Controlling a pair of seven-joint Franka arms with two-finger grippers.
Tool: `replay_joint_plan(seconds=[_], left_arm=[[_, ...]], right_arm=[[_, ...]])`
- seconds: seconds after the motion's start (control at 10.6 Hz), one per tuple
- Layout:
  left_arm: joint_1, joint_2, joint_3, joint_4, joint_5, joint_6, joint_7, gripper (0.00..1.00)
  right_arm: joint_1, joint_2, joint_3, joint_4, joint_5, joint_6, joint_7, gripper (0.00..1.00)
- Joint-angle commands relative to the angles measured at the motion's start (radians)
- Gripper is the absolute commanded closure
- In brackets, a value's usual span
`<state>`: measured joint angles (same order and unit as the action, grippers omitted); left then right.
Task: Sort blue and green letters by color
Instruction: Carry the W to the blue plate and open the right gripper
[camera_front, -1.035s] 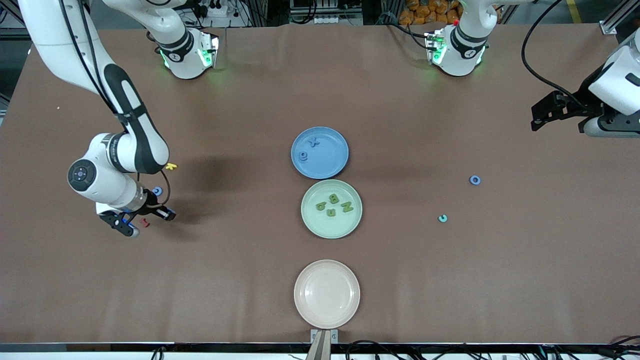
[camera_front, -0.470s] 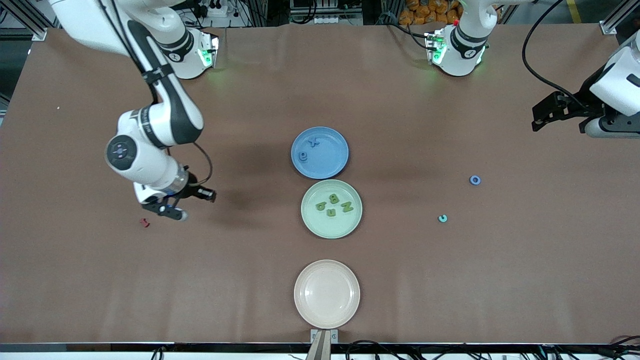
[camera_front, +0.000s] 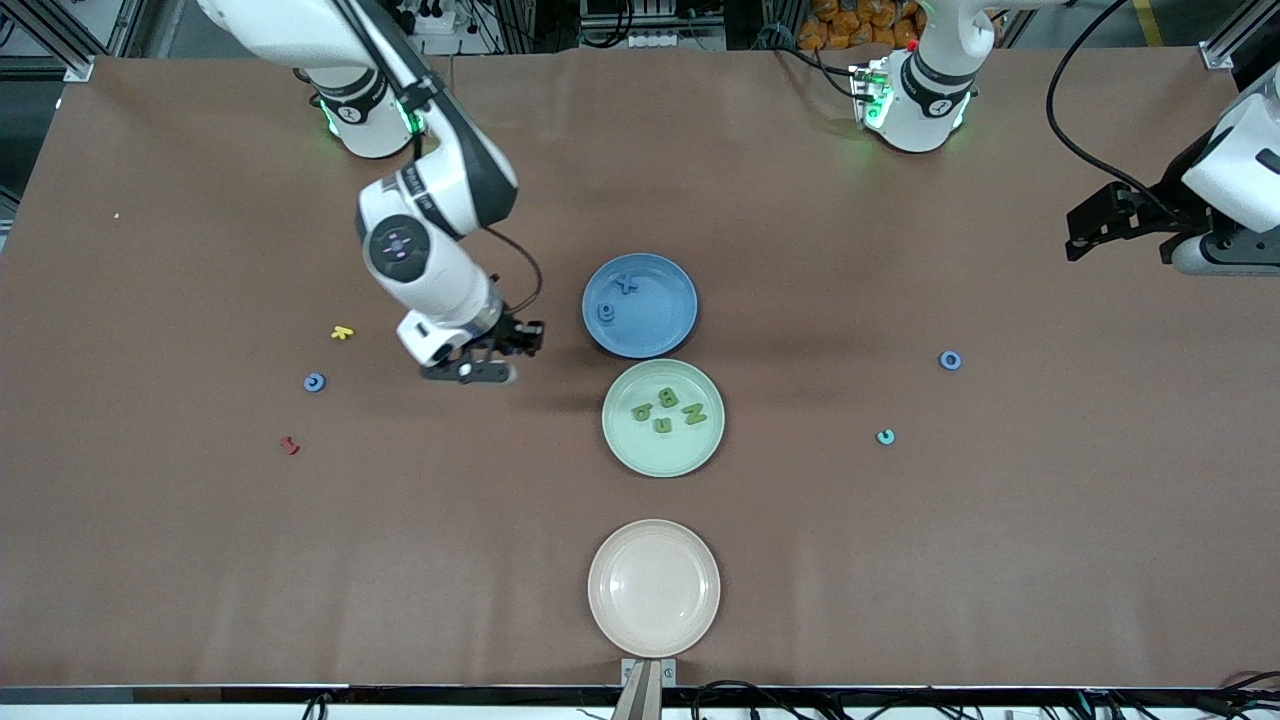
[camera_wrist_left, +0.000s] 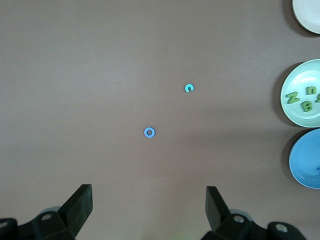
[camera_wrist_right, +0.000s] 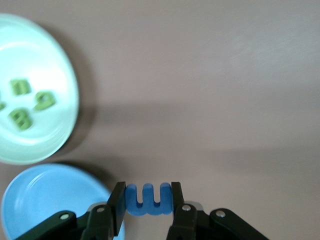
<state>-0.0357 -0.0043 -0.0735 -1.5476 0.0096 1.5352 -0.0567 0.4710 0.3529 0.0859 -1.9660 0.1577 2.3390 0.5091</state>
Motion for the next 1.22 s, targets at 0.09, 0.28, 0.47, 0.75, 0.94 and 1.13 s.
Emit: replay_joint_plan(seconds=[0.09, 0.28, 0.47, 0.75, 0.94, 1.13], left_arm=[[0.003, -0.003, 0.001, 0.001, -0.01, -0.017, 0.008, 0.0], [0.01, -0.003, 0.001, 0.003, -0.01, -0.017, 0.009, 0.0], [0.01, -0.002, 0.001, 0.001, -0.01, -0.017, 0.009, 0.0], [0.01, 0.0, 0.001, 0.001, -0.01, -0.017, 0.011, 0.0], [0.01, 0.0, 0.001, 0.001, -0.01, -0.015, 0.009, 0.0], [0.01, 0.001, 0.001, 0.001, -0.01, -0.015, 0.009, 0.0]], right_arm=[[0.15, 0.144, -0.006, 0.14, 0.02, 0.005, 0.039, 0.76], [0.208, 0.176, -0.005, 0.156, 0.02, 0.01, 0.039, 0.76], [0.233, 0.189, 0.021, 0.156, 0.016, 0.011, 0.07, 0.75], [0.235, 0.199, 0.07, 0.159, 0.008, 0.025, 0.249, 0.0], [0.229, 0.198, 0.077, 0.17, 0.0, 0.022, 0.322, 0.0], [0.168, 0.183, 0.078, 0.164, -0.001, 0.01, 0.319, 0.0]])
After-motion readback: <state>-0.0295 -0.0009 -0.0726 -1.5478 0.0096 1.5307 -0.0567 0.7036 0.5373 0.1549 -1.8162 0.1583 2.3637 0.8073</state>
